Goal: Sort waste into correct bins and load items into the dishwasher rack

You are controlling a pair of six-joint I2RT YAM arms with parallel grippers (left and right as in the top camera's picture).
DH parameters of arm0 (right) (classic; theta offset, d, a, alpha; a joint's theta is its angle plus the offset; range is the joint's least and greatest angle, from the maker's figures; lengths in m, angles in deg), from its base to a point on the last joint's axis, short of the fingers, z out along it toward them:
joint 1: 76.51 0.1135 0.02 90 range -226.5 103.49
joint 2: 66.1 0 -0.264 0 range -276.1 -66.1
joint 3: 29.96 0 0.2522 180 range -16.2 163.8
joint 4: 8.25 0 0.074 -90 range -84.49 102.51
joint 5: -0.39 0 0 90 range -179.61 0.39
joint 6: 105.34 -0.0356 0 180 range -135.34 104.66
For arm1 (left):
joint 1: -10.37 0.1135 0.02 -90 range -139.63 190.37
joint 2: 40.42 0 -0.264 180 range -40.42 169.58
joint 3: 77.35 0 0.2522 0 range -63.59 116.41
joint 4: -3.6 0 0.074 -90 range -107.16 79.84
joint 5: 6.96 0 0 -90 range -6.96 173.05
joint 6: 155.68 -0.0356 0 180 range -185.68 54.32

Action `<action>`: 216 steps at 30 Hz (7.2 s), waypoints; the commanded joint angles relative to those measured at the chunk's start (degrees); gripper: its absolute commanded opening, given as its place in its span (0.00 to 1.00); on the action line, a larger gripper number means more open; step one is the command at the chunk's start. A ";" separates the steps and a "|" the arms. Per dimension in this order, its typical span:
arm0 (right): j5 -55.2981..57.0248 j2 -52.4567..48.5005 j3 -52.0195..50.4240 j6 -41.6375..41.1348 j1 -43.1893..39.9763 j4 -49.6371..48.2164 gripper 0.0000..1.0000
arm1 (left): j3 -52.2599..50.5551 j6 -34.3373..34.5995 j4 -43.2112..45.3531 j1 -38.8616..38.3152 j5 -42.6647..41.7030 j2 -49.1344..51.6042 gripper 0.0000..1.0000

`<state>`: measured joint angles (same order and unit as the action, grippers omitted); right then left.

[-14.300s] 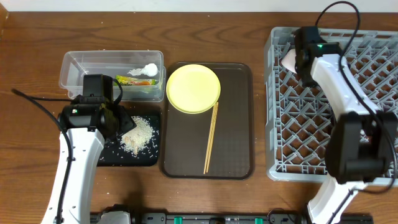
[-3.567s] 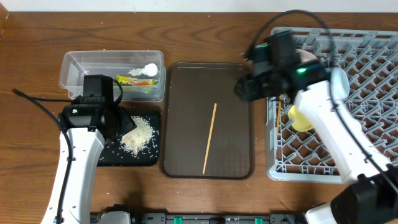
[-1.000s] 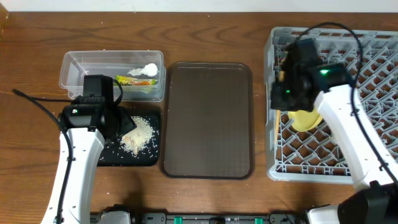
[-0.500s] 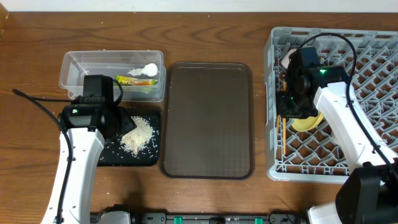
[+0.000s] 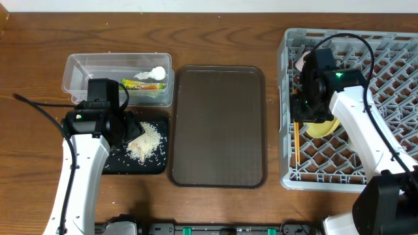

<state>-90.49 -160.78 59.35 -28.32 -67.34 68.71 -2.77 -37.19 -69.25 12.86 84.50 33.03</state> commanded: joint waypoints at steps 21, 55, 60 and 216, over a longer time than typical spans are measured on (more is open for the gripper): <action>-1.18 11.21 -0.04 -2.89 0.35 -4.81 0.47 | -0.59 -18.40 -4.61 -11.56 -7.45 -0.63 0.85; 12.02 48.17 -27.80 -12.28 14.43 -15.54 0.99 | -12.81 -19.69 2.60 -15.80 -6.82 -47.71 0.93; 12.02 48.17 -27.80 -12.28 14.43 -15.54 0.99 | -12.81 -19.69 2.60 -15.80 -6.80 -47.71 0.93; 0.44 94.14 -75.23 10.25 -7.61 -58.93 0.99 | -60.59 -26.77 55.01 -5.77 -0.79 -73.22 0.94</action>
<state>-89.86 -66.88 -15.82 -18.09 -74.57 9.54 -62.51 -62.98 -11.63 6.84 82.97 -39.84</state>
